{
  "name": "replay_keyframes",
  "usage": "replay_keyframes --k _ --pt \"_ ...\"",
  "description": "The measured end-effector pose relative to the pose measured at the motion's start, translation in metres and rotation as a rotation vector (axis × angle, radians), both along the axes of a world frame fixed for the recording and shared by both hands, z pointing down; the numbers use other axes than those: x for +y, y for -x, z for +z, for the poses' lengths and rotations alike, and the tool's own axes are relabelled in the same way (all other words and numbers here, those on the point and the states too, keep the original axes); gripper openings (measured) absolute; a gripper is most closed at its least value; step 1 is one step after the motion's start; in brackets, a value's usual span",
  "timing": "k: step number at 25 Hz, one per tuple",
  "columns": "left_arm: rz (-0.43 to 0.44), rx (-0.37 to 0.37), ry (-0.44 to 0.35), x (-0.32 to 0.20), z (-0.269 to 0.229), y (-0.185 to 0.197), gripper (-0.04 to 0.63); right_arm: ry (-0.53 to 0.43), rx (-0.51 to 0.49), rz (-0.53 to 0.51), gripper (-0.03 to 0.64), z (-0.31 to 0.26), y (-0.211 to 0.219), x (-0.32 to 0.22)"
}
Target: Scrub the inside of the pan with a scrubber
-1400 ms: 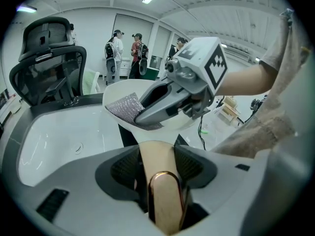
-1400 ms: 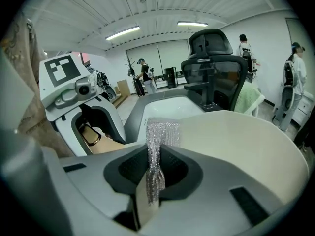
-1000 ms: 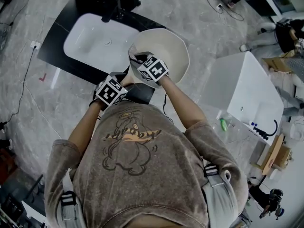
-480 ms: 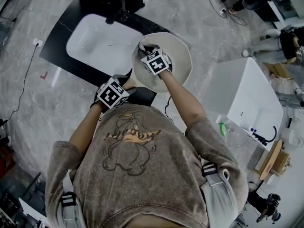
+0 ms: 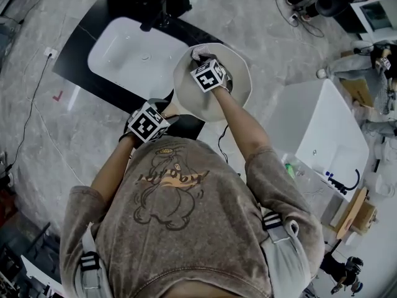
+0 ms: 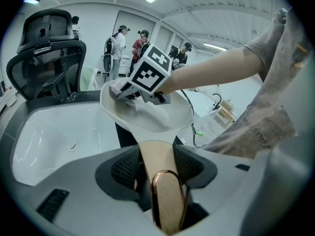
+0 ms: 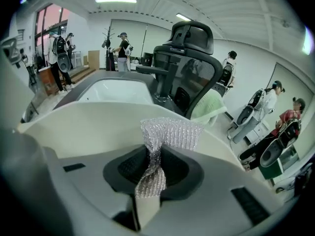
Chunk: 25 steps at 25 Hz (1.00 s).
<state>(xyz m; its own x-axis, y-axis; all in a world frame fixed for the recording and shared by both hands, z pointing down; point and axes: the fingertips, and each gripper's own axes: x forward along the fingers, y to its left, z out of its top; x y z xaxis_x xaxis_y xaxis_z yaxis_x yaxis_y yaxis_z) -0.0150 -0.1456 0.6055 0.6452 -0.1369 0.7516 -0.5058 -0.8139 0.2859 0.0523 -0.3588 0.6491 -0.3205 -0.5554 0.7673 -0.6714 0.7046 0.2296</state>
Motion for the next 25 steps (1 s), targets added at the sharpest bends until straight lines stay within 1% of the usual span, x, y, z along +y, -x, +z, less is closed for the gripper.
replay_keyframes --k 4,9,16,25 --pt "-0.01 -0.007 0.006 0.001 0.001 0.0 0.238 -0.018 0.094 0.02 0.087 0.0 -0.029 -0.013" --pt "-0.015 -0.036 0.013 0.003 0.0 -0.002 0.238 -0.005 0.14 0.036 0.087 -0.007 -0.054 -0.014" --pt "-0.03 -0.064 0.022 0.003 0.002 -0.001 0.234 0.026 0.251 -0.027 0.086 -0.006 -0.076 -0.003" --pt "-0.051 -0.071 0.036 0.002 0.001 0.0 0.23 0.107 0.334 -0.086 0.083 -0.012 -0.112 0.02"
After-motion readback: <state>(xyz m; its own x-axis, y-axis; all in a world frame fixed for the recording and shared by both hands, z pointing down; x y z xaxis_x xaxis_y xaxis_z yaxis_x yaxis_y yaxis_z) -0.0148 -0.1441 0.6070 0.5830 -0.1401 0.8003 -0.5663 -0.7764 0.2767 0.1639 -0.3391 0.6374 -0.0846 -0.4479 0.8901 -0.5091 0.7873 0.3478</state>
